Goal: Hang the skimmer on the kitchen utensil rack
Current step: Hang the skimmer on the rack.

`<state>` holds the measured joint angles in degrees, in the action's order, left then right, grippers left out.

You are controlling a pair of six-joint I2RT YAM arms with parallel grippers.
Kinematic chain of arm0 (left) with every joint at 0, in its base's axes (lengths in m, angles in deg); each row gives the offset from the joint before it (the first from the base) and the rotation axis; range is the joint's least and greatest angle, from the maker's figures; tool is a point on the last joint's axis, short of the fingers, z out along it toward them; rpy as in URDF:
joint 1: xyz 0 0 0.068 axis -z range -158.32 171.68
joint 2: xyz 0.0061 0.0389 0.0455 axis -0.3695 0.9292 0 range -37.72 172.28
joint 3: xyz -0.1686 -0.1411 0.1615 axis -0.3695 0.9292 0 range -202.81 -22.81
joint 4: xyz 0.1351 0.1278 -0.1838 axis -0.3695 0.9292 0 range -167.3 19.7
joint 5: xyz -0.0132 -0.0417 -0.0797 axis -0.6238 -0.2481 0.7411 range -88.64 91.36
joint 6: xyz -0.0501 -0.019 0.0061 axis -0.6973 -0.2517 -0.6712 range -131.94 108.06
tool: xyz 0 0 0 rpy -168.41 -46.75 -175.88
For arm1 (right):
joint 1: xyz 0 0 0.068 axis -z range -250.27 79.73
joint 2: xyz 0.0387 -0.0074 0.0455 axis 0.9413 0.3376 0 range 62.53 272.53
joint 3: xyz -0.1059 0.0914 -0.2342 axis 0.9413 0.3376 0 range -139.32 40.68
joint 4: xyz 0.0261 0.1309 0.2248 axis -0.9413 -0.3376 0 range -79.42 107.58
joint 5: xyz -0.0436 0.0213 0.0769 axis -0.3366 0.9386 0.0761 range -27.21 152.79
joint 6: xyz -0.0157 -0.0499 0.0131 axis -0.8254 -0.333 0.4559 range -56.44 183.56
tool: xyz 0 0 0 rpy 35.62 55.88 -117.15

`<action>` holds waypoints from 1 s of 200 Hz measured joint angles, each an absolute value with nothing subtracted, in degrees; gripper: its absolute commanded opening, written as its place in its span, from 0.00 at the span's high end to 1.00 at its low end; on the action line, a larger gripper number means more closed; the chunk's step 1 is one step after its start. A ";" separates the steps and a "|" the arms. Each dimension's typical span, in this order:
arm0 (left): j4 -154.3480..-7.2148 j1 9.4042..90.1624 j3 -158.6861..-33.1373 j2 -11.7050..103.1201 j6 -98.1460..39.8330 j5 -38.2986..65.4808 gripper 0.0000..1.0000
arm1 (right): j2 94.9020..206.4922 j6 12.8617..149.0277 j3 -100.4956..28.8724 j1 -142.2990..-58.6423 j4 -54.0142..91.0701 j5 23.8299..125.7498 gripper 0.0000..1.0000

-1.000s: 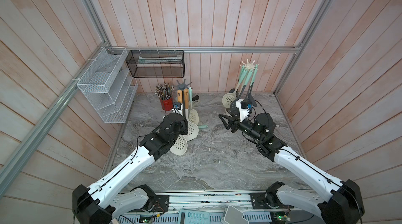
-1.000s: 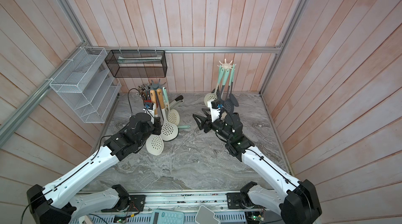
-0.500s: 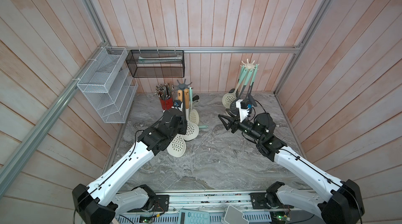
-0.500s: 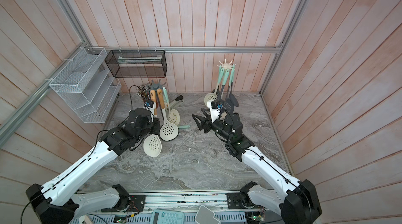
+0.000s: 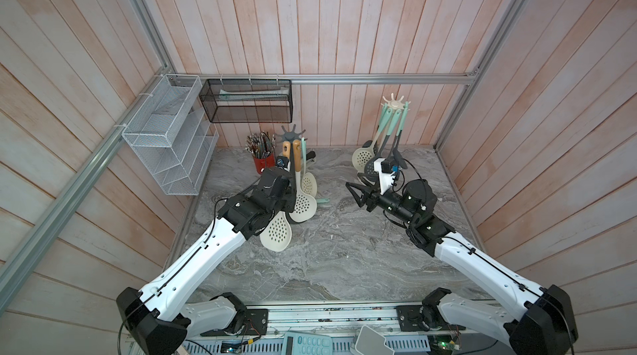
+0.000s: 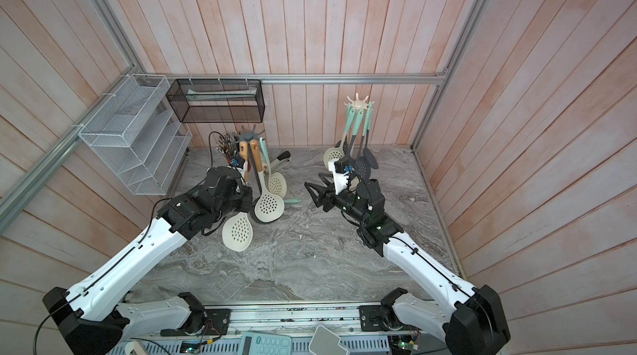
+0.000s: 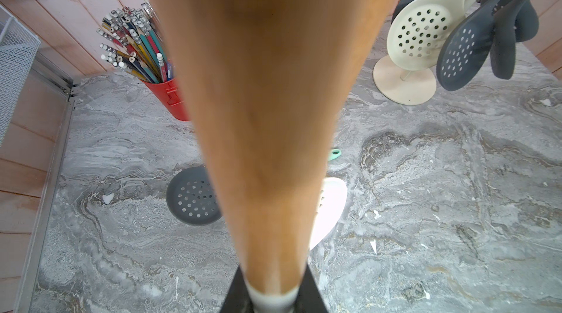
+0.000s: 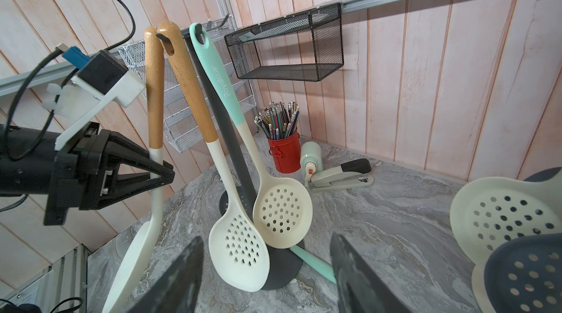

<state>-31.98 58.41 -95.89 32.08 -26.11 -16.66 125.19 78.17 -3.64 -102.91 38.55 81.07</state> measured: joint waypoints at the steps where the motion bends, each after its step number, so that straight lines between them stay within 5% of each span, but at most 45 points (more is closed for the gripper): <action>1: -31.98 58.41 -95.89 32.10 -26.09 -16.66 0.99 | 125.16 78.19 -3.61 -102.91 38.55 81.07 0.33; 37: -32.07 58.26 -95.89 32.10 -26.09 -16.66 0.96 | 124.44 78.19 -3.18 -102.91 38.50 81.10 0.33; 131: -31.83 56.54 -93.55 30.20 -24.97 -13.38 0.62 | 123.04 78.17 -2.85 -102.91 38.22 81.10 0.33; 200: -33.64 53.45 -91.67 29.26 -24.78 -9.38 0.46 | 123.04 78.13 -2.85 -102.91 37.65 81.07 0.33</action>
<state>-33.64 53.45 -91.67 29.26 -24.78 -9.38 123.04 78.13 -2.85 -102.91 37.65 81.07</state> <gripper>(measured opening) 0.521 0.673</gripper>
